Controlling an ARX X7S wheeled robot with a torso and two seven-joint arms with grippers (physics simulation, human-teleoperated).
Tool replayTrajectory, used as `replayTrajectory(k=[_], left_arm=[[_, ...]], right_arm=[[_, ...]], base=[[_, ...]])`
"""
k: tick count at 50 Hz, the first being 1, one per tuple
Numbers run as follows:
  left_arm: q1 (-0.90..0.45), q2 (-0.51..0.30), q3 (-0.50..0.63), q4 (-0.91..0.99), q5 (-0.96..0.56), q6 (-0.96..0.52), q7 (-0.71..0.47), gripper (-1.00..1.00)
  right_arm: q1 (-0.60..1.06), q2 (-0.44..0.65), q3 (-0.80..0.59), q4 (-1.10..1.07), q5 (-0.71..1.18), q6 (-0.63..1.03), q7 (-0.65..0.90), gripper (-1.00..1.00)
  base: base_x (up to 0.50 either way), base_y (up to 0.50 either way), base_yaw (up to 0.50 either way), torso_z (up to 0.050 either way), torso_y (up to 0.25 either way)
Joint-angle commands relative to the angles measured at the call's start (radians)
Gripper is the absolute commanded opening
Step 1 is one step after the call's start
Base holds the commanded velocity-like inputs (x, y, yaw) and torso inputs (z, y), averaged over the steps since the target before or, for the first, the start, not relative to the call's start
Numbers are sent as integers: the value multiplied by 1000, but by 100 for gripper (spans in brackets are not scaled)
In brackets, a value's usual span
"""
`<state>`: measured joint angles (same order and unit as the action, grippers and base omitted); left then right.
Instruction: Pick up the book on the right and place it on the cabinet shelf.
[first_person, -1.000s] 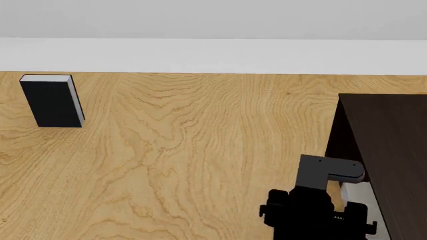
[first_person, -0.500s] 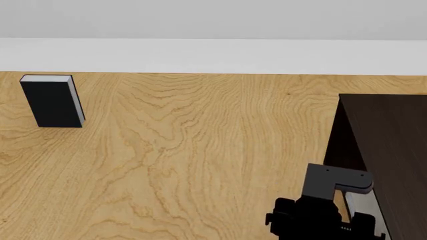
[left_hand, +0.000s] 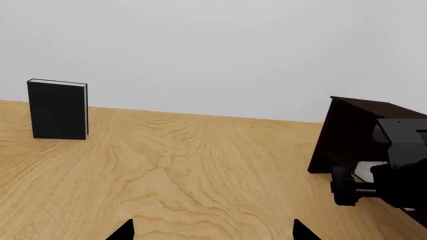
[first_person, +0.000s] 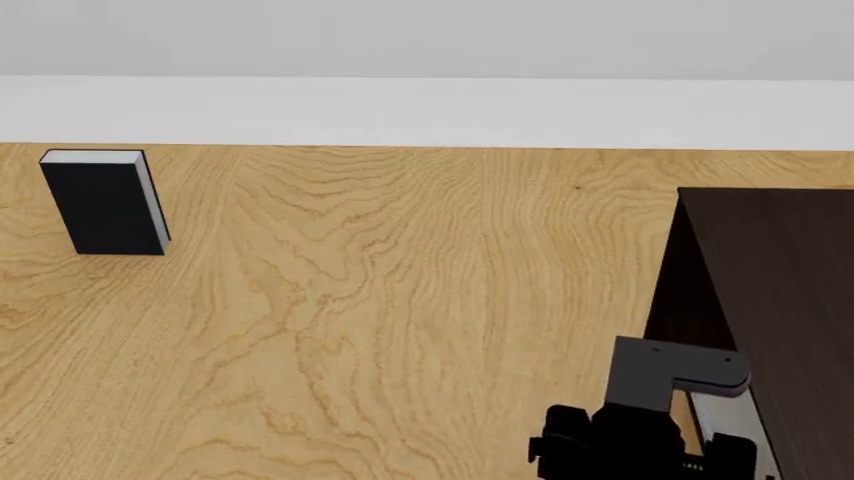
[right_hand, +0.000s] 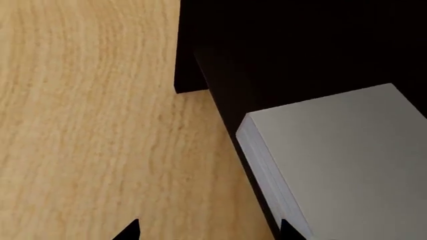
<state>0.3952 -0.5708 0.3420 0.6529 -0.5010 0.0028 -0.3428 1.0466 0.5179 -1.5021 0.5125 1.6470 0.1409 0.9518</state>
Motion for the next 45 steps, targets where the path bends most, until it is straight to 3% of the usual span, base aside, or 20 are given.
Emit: replayTrajectory(k=[1, 23, 45], left_arm=[[0, -1, 6, 6, 4, -4, -7, 100], [1, 0, 10, -6, 7, 8, -8, 100], [0, 4, 20, -21, 11, 20, -4, 100]], right_arm=[[-3, 38, 22, -116, -46, 2, 13, 100], [48, 36, 15, -288, -79, 31, 8, 100], [163, 131, 28, -592, -152, 61, 113, 100]], base=[[0, 0, 0, 0, 0], [0, 0, 0, 0, 0], [0, 0, 0, 0, 0]])
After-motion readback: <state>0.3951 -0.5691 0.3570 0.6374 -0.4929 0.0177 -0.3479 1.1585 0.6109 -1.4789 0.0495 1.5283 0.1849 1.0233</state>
